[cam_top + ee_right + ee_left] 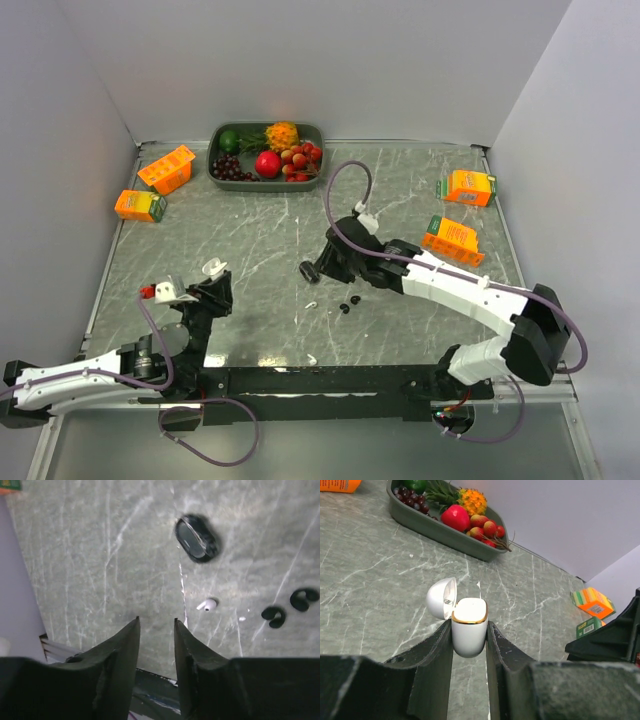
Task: Insert the wireless bluetooth earbuds into the charging case
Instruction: Pick up the earbud from the center of the board.
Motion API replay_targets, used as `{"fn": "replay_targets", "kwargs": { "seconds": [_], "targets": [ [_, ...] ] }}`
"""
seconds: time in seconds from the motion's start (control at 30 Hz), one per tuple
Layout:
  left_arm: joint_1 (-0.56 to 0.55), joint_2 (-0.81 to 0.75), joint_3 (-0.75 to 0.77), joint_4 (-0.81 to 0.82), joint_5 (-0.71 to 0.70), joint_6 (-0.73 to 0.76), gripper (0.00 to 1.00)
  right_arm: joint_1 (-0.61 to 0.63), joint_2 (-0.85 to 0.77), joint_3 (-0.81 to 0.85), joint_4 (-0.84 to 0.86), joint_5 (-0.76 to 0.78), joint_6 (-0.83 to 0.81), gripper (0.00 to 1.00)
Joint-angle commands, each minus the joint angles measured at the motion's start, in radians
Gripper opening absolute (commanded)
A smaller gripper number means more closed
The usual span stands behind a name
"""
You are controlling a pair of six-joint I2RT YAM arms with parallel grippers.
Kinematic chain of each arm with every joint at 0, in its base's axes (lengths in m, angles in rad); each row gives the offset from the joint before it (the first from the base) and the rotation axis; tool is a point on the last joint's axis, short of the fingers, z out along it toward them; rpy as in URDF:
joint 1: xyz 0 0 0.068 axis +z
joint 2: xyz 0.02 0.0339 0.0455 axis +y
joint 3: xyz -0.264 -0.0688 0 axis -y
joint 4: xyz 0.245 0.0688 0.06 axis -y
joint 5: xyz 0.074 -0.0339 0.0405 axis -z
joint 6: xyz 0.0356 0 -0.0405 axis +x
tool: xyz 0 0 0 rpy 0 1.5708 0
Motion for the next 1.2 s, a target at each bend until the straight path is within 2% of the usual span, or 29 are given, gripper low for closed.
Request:
{"fn": "replay_targets", "kwargs": {
  "seconds": [0.0,0.1,0.2,0.4,0.57,1.17],
  "targets": [
    [-0.003,0.037,0.035,-0.012,-0.017,-0.037,0.01,0.016,0.059,0.009,-0.067,0.004,0.224,0.34],
    [-0.001,0.057,0.032,-0.026,-0.018,-0.061,0.01,0.030,0.091,-0.039,-0.050,-0.029,0.298,0.36],
    [-0.003,0.066,0.035,-0.046,-0.014,-0.084,0.01,0.036,0.136,-0.054,-0.044,-0.059,0.312,0.48],
    [-0.003,0.057,0.044,-0.092,-0.011,-0.113,0.01,0.038,0.208,-0.078,-0.022,-0.103,0.319,0.54],
    [-0.003,0.049,0.035,-0.095,-0.001,-0.113,0.01,0.033,0.254,-0.109,0.010,-0.129,0.327,0.54],
    [-0.003,0.032,0.040,-0.155,-0.012,-0.153,0.01,-0.002,0.358,-0.053,0.036,-0.151,0.322,0.51]
  ]
}}
